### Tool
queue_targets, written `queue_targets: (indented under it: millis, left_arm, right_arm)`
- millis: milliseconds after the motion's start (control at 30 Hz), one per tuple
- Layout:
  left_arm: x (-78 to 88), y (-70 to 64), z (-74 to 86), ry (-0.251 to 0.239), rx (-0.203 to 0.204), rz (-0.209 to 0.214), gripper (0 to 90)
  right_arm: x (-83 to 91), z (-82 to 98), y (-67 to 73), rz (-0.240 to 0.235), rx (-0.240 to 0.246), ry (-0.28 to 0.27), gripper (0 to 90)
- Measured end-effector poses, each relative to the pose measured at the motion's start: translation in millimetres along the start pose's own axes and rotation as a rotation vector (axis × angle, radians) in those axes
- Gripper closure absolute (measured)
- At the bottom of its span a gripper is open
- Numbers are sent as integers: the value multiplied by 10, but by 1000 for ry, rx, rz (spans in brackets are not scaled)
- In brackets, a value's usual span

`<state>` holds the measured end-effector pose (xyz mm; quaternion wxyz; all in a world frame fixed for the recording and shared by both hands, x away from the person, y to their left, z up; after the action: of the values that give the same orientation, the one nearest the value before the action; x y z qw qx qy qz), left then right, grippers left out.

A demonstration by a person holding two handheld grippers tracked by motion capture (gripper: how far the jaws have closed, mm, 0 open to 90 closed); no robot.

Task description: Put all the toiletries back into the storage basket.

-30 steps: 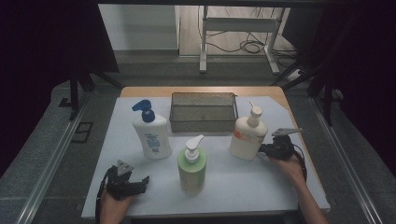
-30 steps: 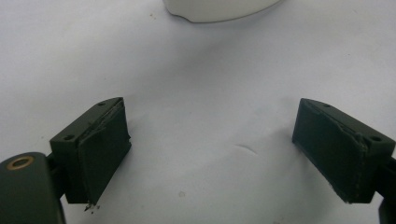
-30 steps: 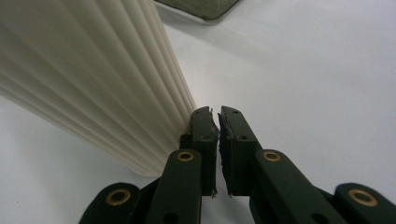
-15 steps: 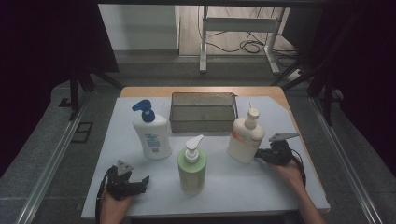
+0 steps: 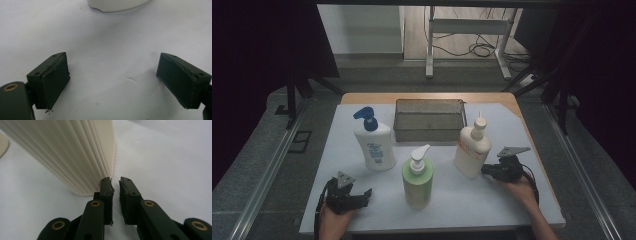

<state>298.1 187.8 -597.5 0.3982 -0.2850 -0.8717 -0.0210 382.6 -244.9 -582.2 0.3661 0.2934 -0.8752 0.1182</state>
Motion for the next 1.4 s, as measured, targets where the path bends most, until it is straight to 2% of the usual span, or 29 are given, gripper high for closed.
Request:
queue_targets:
  millis: [100,133,167,233,267,533,567,700,833,1133,1400]
  left_arm:
    - [0,0,0,0,0,0,105]
    - [0,0,0,0,0,0,105]
    - [0,0,0,0,0,-1,105]
    - [0,0,0,0,0,0,105]
    - [0,0,0,0,0,0,105]
    - [0,-1,0,0,1,1,105]
    - [1,-1,0,1,1,1,105]
    - [-1,-2,-1,-1,2,0,105]
    - [0,-1,-1,-1,1,0,105]
    - [0,-2,0,-1,2,0,105]
    - [0,-2,0,-1,2,0,105]
  right_arm:
    - [1,1,7,1,7,0,796]
    - [5,3,-3,-1,1,6,757]
    - [5,3,-3,-1,1,6,757]
    - [16,5,-31,19,6,8,716]
    - [44,13,-49,37,8,9,688]
    - [214,32,-65,50,-5,-21,569]
    - [259,30,-51,53,-14,-27,514]
    - [316,21,-13,51,-11,-36,451]
    - [413,-41,89,56,19,-55,330]
    - [525,-178,247,59,65,-75,218]
    - [583,-269,323,52,58,-92,148]
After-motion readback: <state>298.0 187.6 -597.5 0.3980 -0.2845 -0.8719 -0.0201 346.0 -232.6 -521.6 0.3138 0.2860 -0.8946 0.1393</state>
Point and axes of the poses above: each handheld gripper's, and its own axes: x roughly backward along the jaws, z roughly out of its underside, y roughly to its left, the point moved 10 cm from there along -x, roughly forward along the jaws, and after that the axes turned 13 degrees about z, right-handed, at the moved point
